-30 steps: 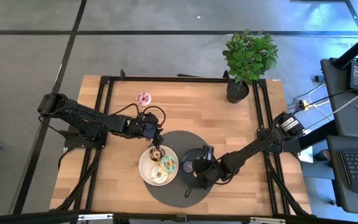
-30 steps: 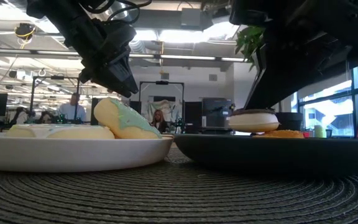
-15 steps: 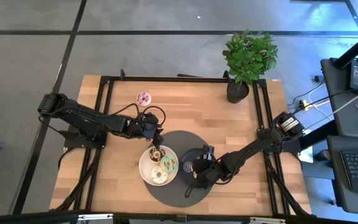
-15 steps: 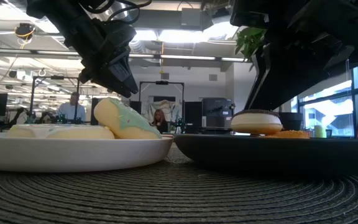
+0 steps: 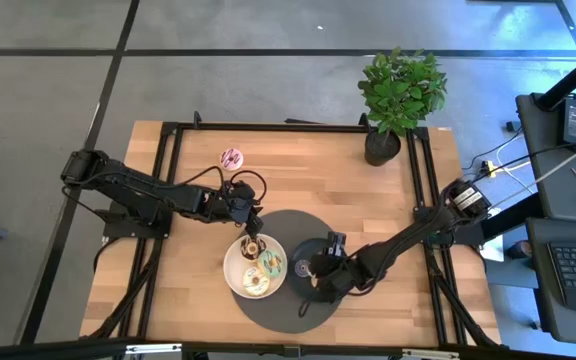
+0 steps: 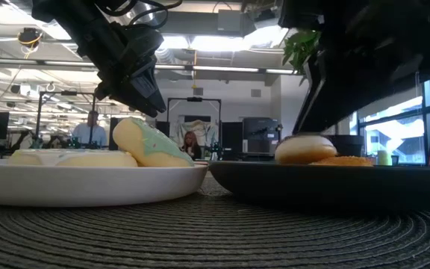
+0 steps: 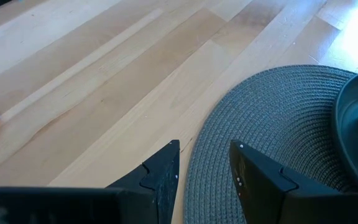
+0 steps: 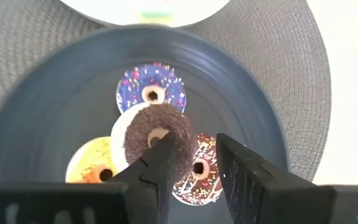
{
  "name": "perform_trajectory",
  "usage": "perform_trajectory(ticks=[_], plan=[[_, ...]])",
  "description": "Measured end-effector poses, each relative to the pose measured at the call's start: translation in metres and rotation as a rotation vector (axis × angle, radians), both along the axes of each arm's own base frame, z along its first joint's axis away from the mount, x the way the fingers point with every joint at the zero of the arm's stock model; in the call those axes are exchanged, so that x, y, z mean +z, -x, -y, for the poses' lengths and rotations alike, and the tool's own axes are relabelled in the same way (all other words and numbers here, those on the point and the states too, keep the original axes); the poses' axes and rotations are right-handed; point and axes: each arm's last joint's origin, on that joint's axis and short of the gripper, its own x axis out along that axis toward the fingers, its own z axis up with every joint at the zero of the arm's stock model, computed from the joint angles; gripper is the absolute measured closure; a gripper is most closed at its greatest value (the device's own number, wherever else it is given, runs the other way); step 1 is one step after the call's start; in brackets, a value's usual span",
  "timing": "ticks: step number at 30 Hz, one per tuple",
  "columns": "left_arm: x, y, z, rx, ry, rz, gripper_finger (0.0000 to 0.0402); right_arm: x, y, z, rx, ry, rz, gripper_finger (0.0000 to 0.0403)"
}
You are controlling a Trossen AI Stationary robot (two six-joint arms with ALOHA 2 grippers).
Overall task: Pick & Place donuts
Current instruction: Put the small black donut on the black plate, then put the big purple donut on the white plate
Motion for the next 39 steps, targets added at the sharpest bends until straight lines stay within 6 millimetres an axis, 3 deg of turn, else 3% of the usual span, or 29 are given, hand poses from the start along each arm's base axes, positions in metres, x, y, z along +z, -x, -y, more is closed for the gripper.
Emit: perform_trajectory(ticks=[12,19,26,32,35,39], plan=[[0.0,0.0,0.0,-0.013,-0.023,-0.009,0.0265,0.015,0.007,0.004,0.021,0.014,-0.01,0.0285],[0.01,0.008,-0.011,0.017,-0.066,-0.016,0.0265,0.053,0.025,0.027,0.005,-0.027,-0.048,0.0303],[0.011,0.01,-0.03,0.044,0.0,-0.031,0.0265,0.085,0.031,0.048,0.155,-0.039,-0.012,0.0329],[0.008,0.015,-0.051,0.13,0.001,-0.079,0.0265,0.077,0.022,0.069,0.211,-0.056,-0.021,0.0354],[0.007,0.018,-0.062,0.159,-0.001,-0.102,0.0265,0.061,0.028,0.088,0.22,-0.096,-0.026,0.0367],[0.006,0.022,-0.079,0.154,0.005,-0.133,0.0265,0.062,0.047,0.112,0.173,-0.126,0.076,0.0382]])
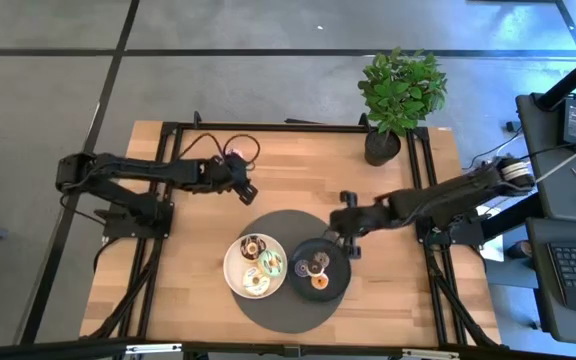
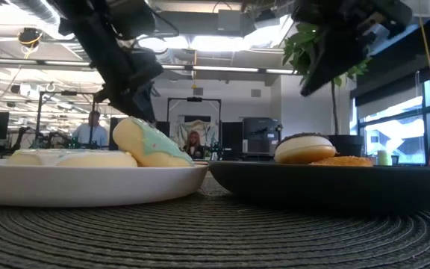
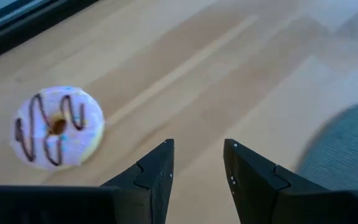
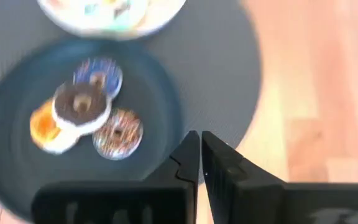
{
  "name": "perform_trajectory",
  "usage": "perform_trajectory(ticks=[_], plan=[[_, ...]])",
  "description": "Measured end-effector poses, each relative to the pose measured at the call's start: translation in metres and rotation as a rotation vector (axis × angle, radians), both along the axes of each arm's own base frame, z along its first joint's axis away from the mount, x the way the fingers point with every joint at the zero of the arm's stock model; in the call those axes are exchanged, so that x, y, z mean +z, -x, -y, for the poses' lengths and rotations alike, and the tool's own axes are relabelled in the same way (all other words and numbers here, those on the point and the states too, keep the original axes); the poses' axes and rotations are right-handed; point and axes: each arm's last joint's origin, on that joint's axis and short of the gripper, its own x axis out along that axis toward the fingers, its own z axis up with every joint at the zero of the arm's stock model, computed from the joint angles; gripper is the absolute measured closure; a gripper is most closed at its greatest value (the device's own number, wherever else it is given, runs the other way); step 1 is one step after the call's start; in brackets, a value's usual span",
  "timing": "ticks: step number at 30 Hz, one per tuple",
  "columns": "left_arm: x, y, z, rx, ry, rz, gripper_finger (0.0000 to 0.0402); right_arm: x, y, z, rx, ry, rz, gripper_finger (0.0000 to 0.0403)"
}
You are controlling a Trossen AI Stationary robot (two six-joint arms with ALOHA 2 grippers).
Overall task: Pick & Place donuts
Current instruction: Put the big purple donut on the white plate
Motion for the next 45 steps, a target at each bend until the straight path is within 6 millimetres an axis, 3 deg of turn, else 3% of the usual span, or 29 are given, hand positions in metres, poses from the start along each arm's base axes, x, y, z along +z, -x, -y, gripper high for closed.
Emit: perform_trajectory(ticks=[9,18,33,45], plan=[[-0.001,0.023,-0.058,0.183,0.05,-0.012,0.0265,0.01,0.042,0.03,-0.021,-0.007,0.343,0.0392],[-0.013,0.044,-0.099,0.39,0.088,-0.034,0.0265,-0.005,0.055,0.037,-0.04,-0.006,0.383,0.0376],[-0.065,0.045,-0.123,0.511,0.209,-0.193,0.0265,-0.01,0.055,0.041,-0.054,0.003,0.385,0.0375],[-0.071,0.042,-0.127,0.488,0.183,-0.205,0.0265,-0.01,0.055,0.041,-0.053,0.004,0.384,0.0375]])
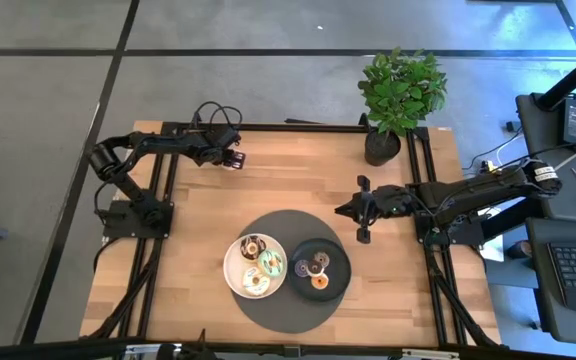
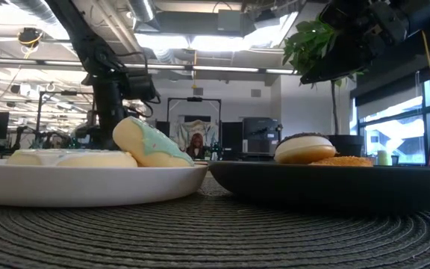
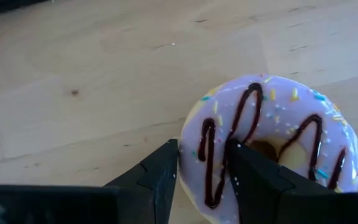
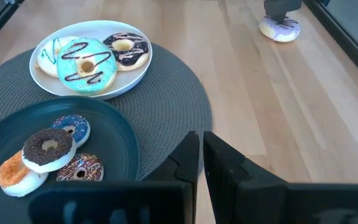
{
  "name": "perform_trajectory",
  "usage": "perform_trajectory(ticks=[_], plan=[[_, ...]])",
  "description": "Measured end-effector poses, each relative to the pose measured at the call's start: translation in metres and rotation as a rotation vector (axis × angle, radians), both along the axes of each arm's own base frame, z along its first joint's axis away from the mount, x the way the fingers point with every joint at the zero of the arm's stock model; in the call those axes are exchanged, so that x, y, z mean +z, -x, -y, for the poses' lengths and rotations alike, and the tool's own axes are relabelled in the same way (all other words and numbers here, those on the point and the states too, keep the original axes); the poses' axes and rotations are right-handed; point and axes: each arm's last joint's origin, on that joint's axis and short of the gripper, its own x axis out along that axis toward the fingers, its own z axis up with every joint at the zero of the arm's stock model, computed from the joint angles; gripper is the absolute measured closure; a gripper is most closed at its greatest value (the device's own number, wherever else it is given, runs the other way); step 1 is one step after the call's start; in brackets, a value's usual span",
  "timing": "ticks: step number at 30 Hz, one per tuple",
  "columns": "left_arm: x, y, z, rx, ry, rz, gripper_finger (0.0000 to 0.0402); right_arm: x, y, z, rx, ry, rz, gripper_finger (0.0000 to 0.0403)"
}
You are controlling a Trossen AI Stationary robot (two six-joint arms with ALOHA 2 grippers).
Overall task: Pick & Place donuts
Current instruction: Put the big purple donut on the white plate
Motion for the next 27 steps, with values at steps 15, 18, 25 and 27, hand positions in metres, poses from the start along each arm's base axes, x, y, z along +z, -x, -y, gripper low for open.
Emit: perform_trajectory(ticks=[15,18,25,27], plan=[[0.0,-0.001,0.001,-0.047,0.021,0.003,0.0289,0.0,0.0,0.0,0.0,0.001,-0.003,0.0375],[0.002,-0.001,0.003,-0.061,0.016,0.003,0.0321,0.0,0.0,0.0,0.0,0.001,-0.005,0.0375],[0.022,-0.003,0.012,-0.106,-0.034,0.043,0.0383,0.0,0.0,0.0,-0.001,0.0,-0.005,0.0375],[0.032,-0.005,0.021,-0.159,-0.05,0.065,0.039,0.0,0.0,0.0,-0.001,0.001,-0.005,0.0375]])
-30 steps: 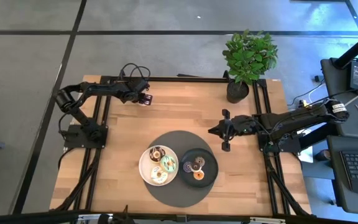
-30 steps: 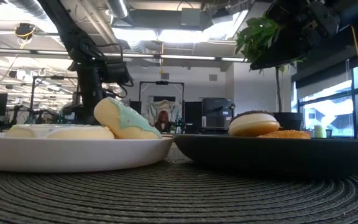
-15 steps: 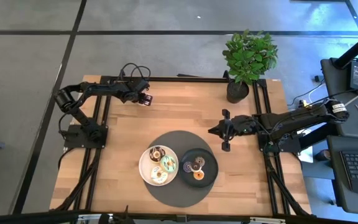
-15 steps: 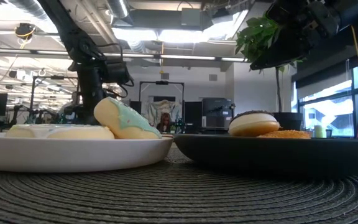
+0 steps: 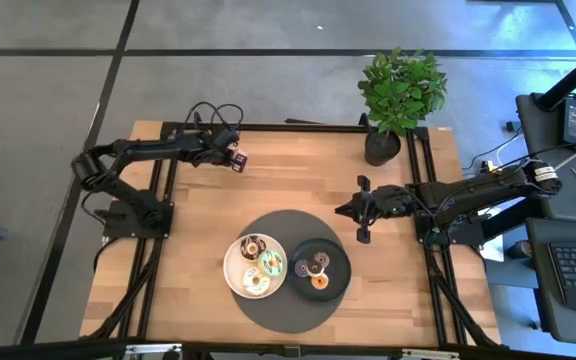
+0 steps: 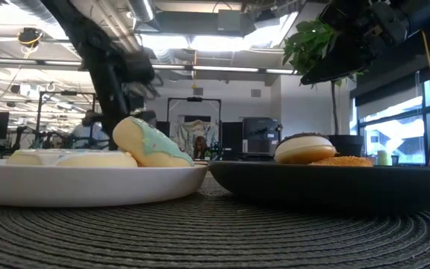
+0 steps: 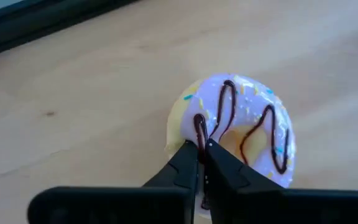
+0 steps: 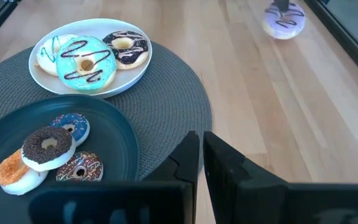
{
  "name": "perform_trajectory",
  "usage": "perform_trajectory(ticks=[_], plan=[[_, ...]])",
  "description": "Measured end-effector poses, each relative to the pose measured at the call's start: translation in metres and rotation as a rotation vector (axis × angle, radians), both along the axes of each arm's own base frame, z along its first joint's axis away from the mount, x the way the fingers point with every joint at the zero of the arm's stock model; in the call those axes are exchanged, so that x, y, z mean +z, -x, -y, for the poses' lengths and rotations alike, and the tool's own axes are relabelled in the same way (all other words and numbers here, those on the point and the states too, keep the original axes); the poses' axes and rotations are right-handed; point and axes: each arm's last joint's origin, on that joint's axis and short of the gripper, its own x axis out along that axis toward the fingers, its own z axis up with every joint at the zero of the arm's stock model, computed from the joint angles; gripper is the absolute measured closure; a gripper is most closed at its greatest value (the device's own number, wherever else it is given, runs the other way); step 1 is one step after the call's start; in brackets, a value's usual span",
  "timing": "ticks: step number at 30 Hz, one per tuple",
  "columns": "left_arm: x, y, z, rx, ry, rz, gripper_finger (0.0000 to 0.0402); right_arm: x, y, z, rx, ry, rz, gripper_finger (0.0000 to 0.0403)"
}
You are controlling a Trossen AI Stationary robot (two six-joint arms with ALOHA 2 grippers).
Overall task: Pick & Place donuts
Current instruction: Put the big purple donut on the white plate
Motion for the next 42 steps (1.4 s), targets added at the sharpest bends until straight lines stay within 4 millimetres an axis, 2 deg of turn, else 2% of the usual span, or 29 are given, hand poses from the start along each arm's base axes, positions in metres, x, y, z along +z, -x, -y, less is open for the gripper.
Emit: perform_trajectory(ticks=[4,9,15,22,28,37,42], plan=[[0.027,-0.003,0.031,-0.156,0.023,0.086,0.0389,0.0,0.0,0.0,-0.003,-0.006,-0.003,0.0375],[0.055,-0.007,0.087,-0.423,0.06,0.19,0.0386,-0.001,0.001,0.0,-0.013,-0.02,-0.012,0.0375],[0.07,-0.005,0.145,-0.708,0.135,0.251,0.0385,-0.001,0.001,0.0,-0.013,-0.021,-0.012,0.0375],[0.066,-0.006,0.198,-0.908,0.199,0.233,0.0385,-0.001,0.001,0.0,-0.016,-0.026,-0.011,0.0375],[0.059,-0.011,0.232,-1.023,0.186,0.235,0.0385,0.0,0.0,0.0,-0.016,-0.029,0.005,0.0375],[0.037,-0.026,0.268,-1.125,0.163,0.222,0.0385,0.0,0.0,0.0,-0.04,-0.069,0.009,0.0375],[0.023,-0.032,0.28,-1.136,0.131,0.198,0.0384,0.0,0.0,0.0,-0.055,-0.095,0.011,0.0375]])
